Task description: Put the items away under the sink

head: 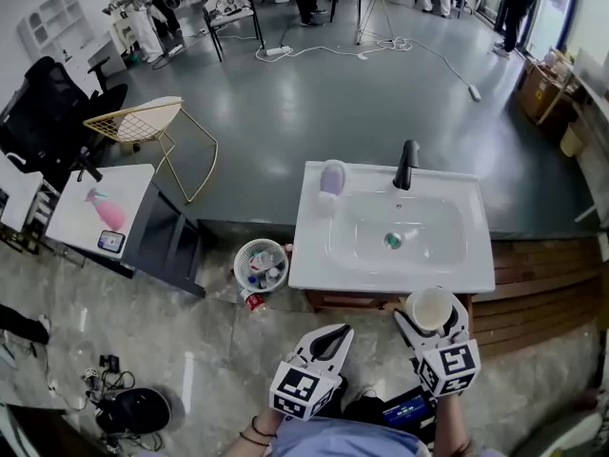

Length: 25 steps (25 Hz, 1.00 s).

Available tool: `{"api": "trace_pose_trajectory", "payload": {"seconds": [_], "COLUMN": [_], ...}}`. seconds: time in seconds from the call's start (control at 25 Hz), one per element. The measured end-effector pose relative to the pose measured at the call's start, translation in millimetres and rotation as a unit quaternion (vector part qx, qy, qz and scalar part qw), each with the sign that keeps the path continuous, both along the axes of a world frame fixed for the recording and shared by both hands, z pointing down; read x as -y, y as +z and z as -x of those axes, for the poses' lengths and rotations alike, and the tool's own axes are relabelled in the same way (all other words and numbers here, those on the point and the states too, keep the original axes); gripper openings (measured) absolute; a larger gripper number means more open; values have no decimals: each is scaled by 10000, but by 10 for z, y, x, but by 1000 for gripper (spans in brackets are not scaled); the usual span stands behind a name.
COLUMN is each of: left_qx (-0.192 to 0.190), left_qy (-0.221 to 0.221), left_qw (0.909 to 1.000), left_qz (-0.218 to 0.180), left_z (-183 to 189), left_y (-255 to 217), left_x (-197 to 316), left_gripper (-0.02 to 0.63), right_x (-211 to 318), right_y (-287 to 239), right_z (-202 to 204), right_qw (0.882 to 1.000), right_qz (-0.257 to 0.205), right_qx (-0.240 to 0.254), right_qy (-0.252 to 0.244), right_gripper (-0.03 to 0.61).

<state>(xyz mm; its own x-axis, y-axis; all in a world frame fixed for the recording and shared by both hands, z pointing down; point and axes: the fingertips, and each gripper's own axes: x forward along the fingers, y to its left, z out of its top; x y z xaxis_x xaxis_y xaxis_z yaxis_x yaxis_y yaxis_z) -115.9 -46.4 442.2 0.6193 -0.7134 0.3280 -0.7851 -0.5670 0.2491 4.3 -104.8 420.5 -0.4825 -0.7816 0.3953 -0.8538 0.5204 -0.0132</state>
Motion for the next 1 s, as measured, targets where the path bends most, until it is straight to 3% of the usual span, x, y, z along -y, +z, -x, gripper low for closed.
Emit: {"api": "trace_pose_trajectory", "payload": {"seconds": [0.52,1.0], "left_qx": [81,331], "left_qy": [141,511], "left_qw": [9998,9980], "left_qz": [109,176], "left_z": [-748,-1341], "left_y": [109,467], "left_x": [-467,-790], "left_gripper": [19,20], "right_x": [-676,-950], "right_y": [283,1019], "right_z": [-680,-1129], "right_qw": [9998,9990], "right_qz": [187,398], "right_qx": [-34,10], "right_qy": [-14,185], "right_gripper": [419,419]}}
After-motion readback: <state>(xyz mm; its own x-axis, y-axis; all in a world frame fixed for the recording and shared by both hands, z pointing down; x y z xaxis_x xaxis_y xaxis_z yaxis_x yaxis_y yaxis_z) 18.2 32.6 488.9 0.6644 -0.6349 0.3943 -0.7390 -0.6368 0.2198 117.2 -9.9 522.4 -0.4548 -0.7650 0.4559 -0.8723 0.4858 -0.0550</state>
